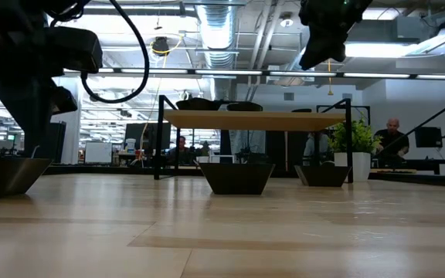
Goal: Pick & Place Mini shaped plates
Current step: Stack the distorted square plate on top of the distorted square plates on the shelf
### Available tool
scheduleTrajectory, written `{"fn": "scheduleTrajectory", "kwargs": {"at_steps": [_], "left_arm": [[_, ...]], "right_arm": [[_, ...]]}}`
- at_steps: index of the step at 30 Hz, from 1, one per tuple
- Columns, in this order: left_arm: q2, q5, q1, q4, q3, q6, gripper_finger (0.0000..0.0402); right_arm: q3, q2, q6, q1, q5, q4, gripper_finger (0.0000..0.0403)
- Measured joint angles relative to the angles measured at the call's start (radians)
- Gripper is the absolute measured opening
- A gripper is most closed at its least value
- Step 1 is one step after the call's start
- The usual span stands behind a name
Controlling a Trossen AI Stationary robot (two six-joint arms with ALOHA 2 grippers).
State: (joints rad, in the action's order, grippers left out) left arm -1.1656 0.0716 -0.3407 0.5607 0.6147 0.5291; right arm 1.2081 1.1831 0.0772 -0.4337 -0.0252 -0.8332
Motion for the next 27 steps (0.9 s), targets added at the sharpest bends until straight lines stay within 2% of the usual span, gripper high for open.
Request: {"fn": "scheduleTrajectory", "kwargs": {"at_steps": [18, 27], "left_arm": [[-0.001, 0.037, 0.000, -0.009, -0.070, -0.009, 0.0090], [-0.079, 0.068, 0.000, -0.045, -0.070, -0.016, 0.0090]], "right_arm": [[-0.001, 0.000, 0.003, 0.061, -0.002, 0.000, 0.0093], [-0.001, 0.000, 0.003, 0.060, -0.002, 0.004, 0.0093]]}}
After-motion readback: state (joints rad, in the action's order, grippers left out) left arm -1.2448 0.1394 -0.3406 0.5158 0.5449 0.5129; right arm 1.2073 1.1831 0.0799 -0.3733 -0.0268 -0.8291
